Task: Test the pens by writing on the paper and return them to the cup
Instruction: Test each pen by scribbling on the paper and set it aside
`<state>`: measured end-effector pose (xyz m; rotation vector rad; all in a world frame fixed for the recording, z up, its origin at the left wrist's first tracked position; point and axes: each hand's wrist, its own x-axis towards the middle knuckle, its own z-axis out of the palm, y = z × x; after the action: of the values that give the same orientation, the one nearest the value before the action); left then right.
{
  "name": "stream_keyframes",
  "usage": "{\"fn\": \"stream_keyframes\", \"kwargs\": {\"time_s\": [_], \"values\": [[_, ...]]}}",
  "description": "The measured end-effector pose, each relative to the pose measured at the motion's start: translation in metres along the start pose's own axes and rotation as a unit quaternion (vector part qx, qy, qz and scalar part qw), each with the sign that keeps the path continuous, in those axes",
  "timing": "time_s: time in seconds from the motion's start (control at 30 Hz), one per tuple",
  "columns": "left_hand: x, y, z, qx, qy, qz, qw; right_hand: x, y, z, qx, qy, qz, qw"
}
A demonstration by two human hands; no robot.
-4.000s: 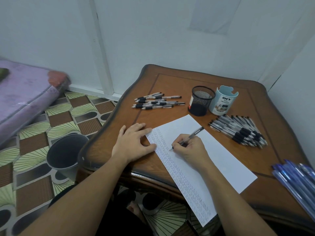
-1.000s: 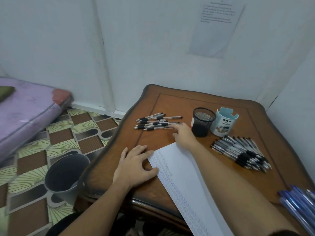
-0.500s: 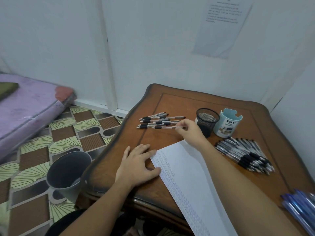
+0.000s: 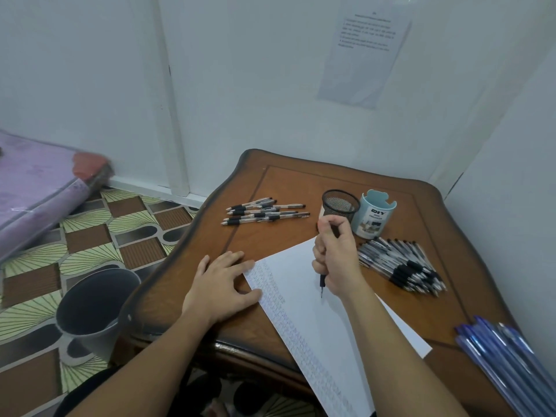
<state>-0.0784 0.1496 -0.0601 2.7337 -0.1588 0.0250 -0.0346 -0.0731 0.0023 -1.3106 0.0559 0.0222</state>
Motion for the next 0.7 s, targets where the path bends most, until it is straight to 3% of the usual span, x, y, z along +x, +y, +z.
{"fn": "stream_keyframes", "kwargs": {"time_s": [0.1, 0.23, 0.37, 0.7], "values": [[0.000, 0.000, 0.001, -0.002, 0.002, -0.002, 1.000, -0.007, 0.003, -0.004, -0.014, 0.009, -0.015, 1.000], [0.000, 0.000, 0.001, -0.007, 0.004, -0.002, 1.000, -0.010, 0.008, -0.013, 0.067, 0.016, 0.041, 0.997], [0.000, 0.000, 0.001, -0.009, 0.002, -0.001, 1.000, -0.016, 0.019, -0.019, -0.021, 0.020, 0.071, 0.997], [0.001, -0.002, 0.004, -0.009, 0.015, 0.000, 1.000, -0.032, 0.047, -0.022, -0.146, -0.102, 0.034, 0.983]]}}
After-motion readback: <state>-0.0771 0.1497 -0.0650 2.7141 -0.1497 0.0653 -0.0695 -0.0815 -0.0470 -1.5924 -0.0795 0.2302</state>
